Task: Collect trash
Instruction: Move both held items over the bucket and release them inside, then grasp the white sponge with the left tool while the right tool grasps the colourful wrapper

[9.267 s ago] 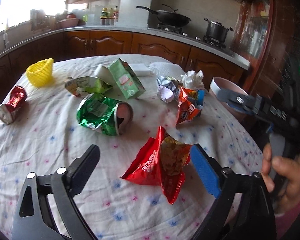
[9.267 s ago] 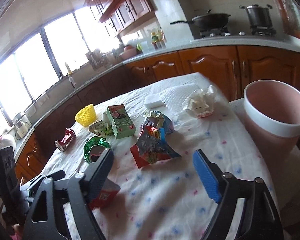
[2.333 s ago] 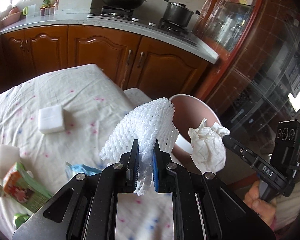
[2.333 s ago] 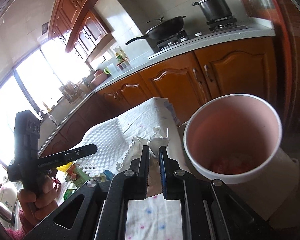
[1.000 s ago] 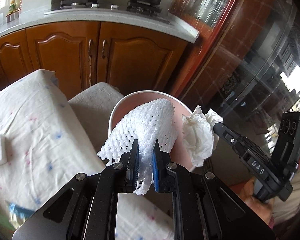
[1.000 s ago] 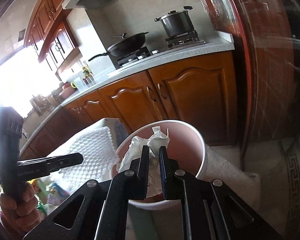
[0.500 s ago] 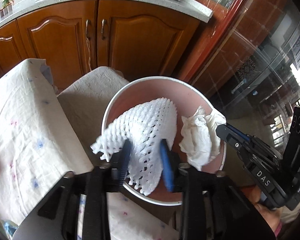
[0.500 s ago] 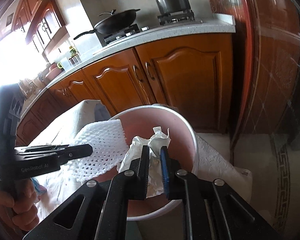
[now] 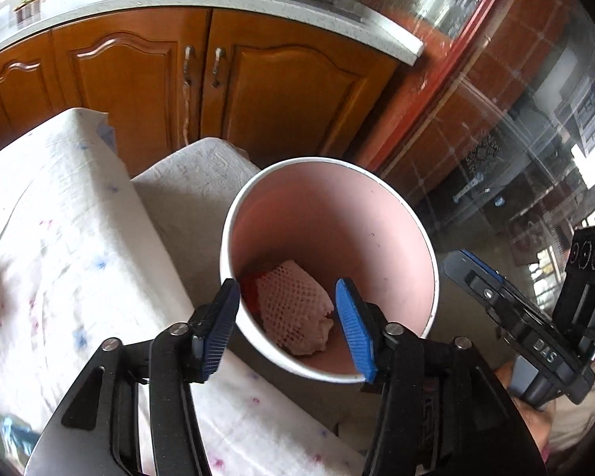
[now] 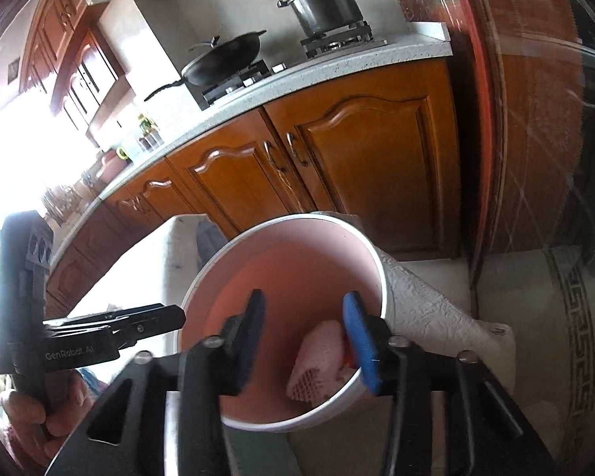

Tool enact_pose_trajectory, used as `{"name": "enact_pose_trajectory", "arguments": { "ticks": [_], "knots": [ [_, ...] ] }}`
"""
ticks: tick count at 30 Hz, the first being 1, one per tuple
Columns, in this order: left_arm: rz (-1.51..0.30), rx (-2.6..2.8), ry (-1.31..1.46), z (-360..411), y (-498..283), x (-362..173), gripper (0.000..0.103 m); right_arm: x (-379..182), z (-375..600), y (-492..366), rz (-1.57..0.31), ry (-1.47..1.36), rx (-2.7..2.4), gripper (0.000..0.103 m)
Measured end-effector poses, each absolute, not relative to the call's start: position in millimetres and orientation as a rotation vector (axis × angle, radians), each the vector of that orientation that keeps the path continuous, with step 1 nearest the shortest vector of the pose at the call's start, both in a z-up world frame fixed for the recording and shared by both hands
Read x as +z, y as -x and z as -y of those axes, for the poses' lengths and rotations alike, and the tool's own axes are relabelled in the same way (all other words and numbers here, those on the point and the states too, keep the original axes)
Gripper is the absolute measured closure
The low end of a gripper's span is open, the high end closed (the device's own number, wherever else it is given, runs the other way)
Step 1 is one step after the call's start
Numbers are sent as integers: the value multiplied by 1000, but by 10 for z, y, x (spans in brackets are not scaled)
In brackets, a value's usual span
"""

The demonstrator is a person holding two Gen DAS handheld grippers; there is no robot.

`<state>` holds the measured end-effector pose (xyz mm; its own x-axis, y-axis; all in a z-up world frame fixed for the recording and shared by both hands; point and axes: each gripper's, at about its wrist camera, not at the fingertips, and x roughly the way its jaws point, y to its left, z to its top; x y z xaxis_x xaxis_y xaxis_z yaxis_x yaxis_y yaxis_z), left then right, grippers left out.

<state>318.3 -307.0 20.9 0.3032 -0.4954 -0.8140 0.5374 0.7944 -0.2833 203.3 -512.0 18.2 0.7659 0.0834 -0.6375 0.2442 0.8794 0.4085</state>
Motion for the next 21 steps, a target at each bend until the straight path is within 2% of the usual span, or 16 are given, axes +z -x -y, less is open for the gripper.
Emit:
{"name": "enact_pose_trajectory", "arguments": {
  "ticks": [1, 3, 9, 21],
  "knots": [
    [-1051, -677, -33, 3022, -3167, 220, 44, 192, 5119, -2012, -693, -504, -89, 33],
    [-1030, -662, -8, 2913, -3123, 245, 43, 210, 5094, -1963, -675, -511, -88, 26],
    [-980, -626, 47, 2591, -2925, 310, 40, 259, 4999, -1823, -641, -535, -75, 22],
    [-893, -557, 99, 1999, -2488, 440, 37, 349, 4676, -1580, -605, -548, -16, 21]
  ]
}}
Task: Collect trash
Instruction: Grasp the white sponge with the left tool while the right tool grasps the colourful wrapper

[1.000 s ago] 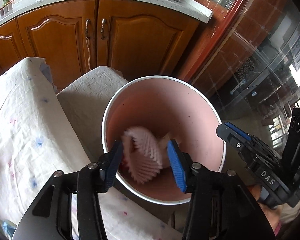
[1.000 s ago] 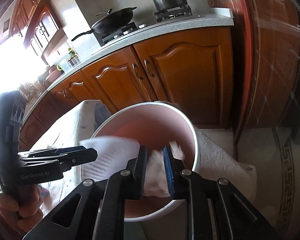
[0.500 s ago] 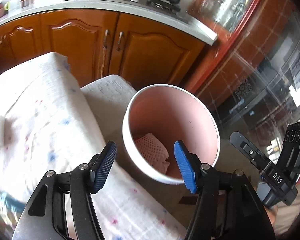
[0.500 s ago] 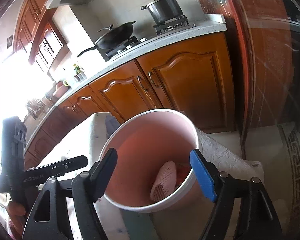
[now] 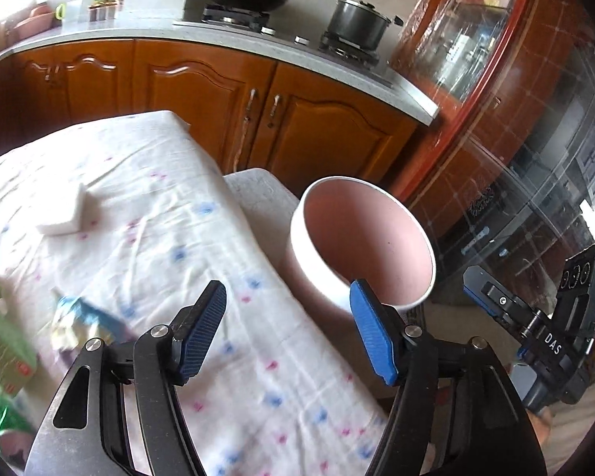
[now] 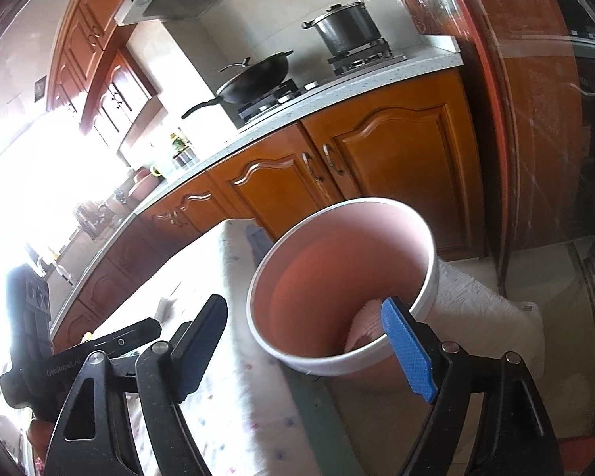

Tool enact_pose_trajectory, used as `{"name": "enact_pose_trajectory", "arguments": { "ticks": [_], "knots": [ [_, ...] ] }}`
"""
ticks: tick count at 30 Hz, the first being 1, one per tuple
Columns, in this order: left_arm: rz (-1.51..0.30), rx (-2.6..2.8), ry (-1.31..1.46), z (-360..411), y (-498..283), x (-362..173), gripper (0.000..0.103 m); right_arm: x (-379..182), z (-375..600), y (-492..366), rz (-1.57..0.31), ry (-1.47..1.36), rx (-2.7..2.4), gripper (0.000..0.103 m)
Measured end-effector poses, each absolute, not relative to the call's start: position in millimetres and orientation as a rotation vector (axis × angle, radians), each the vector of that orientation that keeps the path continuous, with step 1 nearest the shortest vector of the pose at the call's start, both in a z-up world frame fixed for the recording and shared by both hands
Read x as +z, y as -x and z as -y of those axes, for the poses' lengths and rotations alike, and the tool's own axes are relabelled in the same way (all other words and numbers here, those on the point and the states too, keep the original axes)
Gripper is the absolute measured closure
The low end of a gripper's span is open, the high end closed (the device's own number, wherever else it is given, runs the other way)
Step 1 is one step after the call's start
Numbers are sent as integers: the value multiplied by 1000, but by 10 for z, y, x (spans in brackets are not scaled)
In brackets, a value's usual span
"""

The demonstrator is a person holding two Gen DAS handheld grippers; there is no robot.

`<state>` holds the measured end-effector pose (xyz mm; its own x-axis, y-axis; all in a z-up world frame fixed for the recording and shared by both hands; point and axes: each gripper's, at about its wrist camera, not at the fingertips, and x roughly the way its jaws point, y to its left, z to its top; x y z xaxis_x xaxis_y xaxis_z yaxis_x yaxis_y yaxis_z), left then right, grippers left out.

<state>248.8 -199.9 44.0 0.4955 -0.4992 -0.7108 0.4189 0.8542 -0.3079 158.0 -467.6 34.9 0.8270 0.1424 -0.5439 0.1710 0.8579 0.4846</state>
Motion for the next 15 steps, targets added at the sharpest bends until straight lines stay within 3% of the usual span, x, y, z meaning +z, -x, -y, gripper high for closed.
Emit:
{"name": "enact_pose_trajectory", "arguments": {
  "ticks": [15],
  "knots": [
    [-887, -477, 175, 1312, -2168, 361, 36, 281, 4196, -1482, -632, -540, 72, 20]
  ]
}}
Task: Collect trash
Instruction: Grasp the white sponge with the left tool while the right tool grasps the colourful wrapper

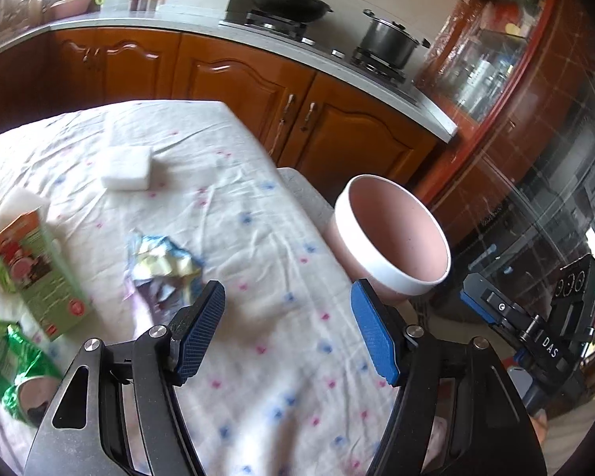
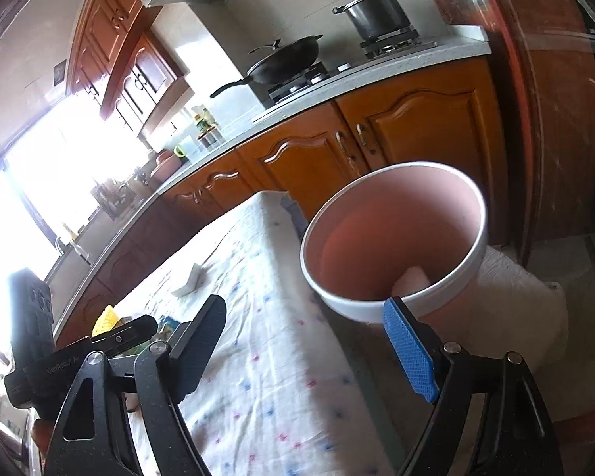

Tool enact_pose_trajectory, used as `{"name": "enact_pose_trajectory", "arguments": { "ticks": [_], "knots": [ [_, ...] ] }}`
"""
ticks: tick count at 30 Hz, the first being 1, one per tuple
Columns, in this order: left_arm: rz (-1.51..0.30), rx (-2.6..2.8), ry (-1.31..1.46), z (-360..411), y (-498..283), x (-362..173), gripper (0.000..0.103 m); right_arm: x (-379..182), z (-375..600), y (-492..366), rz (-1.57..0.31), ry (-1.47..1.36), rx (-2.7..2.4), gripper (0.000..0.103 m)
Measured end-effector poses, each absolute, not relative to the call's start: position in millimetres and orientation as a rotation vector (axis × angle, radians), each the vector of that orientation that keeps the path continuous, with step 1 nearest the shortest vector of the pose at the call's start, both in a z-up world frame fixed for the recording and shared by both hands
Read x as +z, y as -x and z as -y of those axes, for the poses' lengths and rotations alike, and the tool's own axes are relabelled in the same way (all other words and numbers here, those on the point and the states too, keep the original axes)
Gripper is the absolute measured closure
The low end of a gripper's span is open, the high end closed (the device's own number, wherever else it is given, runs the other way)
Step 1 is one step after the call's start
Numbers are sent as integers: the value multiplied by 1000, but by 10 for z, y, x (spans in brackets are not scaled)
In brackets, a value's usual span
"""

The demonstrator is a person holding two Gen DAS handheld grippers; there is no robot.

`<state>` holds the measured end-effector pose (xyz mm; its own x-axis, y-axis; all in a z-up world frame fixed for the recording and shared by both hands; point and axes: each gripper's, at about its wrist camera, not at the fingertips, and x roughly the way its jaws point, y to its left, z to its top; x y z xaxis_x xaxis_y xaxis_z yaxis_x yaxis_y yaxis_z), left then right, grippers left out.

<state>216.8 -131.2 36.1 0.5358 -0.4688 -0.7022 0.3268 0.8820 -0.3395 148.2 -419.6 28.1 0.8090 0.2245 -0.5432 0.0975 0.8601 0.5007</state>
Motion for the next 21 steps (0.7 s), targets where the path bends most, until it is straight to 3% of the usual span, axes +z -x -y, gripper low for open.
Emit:
{"name": "enact_pose_trajectory", "arguments": {
  "ticks": [21],
  "knots": [
    [-897, -255, 231, 342, -2562, 460, 36, 293, 3348, -1714, -671, -449, 241, 20]
  ]
}}
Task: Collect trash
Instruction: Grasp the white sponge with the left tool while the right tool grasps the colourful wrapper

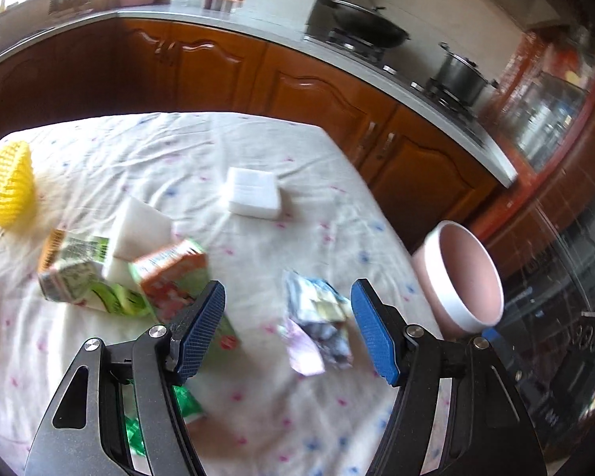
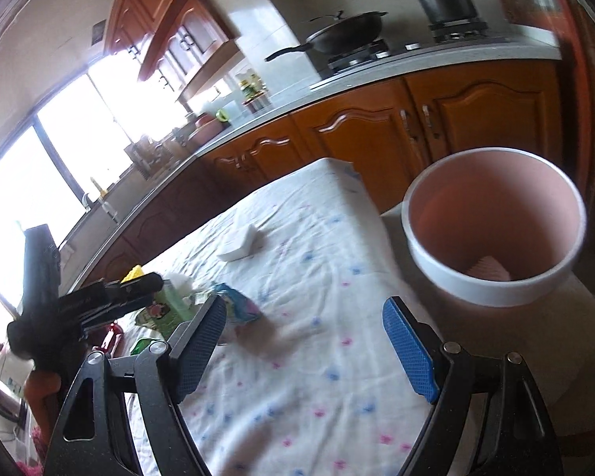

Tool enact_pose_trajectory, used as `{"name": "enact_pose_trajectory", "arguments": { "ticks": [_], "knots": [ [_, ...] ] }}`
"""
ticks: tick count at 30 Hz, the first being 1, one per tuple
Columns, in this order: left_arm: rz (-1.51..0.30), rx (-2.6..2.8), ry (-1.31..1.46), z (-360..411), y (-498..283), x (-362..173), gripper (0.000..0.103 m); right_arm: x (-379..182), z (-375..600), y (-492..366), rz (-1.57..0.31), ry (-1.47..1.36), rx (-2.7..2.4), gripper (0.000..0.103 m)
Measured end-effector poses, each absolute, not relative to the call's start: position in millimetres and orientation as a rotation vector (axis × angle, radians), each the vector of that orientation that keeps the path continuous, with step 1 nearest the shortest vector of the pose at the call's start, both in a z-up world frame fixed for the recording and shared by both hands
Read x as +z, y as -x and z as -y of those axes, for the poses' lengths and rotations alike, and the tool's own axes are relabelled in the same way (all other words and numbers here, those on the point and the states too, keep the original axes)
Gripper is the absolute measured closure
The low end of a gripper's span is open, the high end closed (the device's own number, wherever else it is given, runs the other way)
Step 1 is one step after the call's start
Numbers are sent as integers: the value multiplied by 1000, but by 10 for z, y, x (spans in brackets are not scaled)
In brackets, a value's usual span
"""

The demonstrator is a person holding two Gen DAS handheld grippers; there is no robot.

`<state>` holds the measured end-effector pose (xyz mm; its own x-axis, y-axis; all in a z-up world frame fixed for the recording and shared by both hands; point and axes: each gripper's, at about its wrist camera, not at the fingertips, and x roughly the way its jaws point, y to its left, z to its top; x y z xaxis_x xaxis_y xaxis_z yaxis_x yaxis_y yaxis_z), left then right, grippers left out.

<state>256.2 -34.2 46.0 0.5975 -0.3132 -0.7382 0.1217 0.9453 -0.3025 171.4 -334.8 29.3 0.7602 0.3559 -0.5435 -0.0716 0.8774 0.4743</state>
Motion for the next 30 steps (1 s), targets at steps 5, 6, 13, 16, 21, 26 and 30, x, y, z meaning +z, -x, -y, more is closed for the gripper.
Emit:
{"name": "enact_pose_trajectory", "arguments": {
  "ticks": [5, 6, 13, 16, 21, 26, 30],
  "knots": [
    [-924, -228, 222, 222, -2767, 446, 36, 251, 3058, -1873, -696, -415, 294, 20],
    [-931, -222, 225, 202, -2806, 441, 36, 240, 2994, -1911, -703, -407, 306, 20],
    [-944, -209, 220, 189, -3110, 470, 33, 131, 2612, -2154, -753, -376, 382, 21],
    [-943, -203, 197, 255, -3280, 482, 28, 94, 2457, -2267, -769, -352, 411, 21],
    [-983, -194, 145, 440, -3591, 354, 27, -96, 2330, -2480, -835, -342, 430, 43],
    [-1042, -164, 91, 649, -3850, 151, 27, -222, 2353, -2515, -868, -379, 471, 95],
    [-1075, -121, 36, 765, -4012, 5, 27, -115, 2414, -2405, -834, -333, 457, 98]
  ]
}}
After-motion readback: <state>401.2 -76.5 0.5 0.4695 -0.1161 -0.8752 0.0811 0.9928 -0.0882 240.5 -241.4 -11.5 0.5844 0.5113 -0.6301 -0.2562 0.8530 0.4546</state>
